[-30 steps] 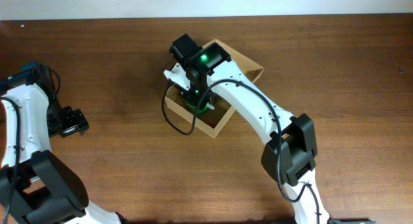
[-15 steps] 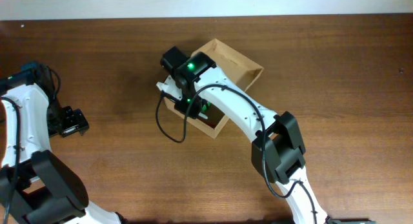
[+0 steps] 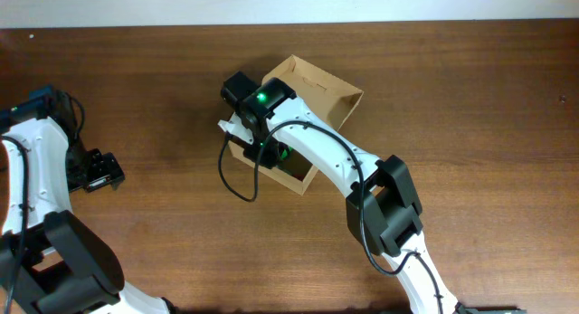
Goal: Pack container
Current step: 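Release the marker and lift the right gripper away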
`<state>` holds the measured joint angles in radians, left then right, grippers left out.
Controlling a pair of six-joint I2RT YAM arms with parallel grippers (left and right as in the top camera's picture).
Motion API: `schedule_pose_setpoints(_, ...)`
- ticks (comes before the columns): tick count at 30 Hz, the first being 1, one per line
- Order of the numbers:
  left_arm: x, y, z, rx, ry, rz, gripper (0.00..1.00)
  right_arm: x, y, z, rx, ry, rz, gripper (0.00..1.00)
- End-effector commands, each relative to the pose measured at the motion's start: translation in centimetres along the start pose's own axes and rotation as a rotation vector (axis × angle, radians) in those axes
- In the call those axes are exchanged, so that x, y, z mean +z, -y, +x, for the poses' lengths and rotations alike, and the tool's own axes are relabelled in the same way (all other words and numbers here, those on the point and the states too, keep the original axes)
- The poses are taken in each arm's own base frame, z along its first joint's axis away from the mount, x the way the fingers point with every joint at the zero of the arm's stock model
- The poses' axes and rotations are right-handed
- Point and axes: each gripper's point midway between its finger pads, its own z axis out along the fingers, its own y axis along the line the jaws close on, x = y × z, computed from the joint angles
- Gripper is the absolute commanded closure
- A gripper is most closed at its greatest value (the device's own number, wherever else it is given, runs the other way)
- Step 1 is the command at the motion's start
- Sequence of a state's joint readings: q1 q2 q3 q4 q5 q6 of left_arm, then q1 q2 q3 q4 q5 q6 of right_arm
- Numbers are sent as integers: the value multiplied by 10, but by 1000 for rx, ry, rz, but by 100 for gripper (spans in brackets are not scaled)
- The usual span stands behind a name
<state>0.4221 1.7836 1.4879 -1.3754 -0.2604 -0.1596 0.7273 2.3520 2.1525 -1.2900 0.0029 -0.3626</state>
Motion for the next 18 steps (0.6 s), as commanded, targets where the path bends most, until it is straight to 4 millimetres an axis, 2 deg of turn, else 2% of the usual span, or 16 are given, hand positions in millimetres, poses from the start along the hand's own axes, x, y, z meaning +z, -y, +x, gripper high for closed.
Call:
schedule_pose_setpoints(1, -1, -1, 1, 8, 2, 4, 0, -12, 10, 2, 33, 1, 36, 81)
schedule_pose_setpoints(4, -1, -1, 1, 8, 2, 4, 0, -61, 17, 0, 48, 72, 64, 73)
schedule_pose_setpoints(6, -1, -1, 1, 8, 2, 4, 0, -116, 21, 2, 69, 157, 114, 68)
schedule_pose_setpoints(9, -1, -1, 1, 7, 2, 4, 0, -198, 33, 12, 132, 304, 254, 68)
schedule_pose_setpoints(11, -1, -1, 1, 7, 2, 4, 0, -265, 38, 32, 170, 434, 360, 67)
schedule_pose_setpoints(14, -1, -1, 1, 8, 2, 4, 0, -345, 44, 73, 294, 615, 472, 62)
schedule_pose_setpoints(16, -1, -1, 1, 7, 3, 4, 0, -384, 50, 107, 386, 703, 528, 59)
schedule_pose_setpoints(17, -1, 0, -3, 2, 20, 7, 0, -408, 57, 137, 479, 762, 564, 58)
schedule_pose_setpoints(18, -1, 1, -12, -7, 58, 12, 0, -420, 61, 156, 540, 791, 581, 57)
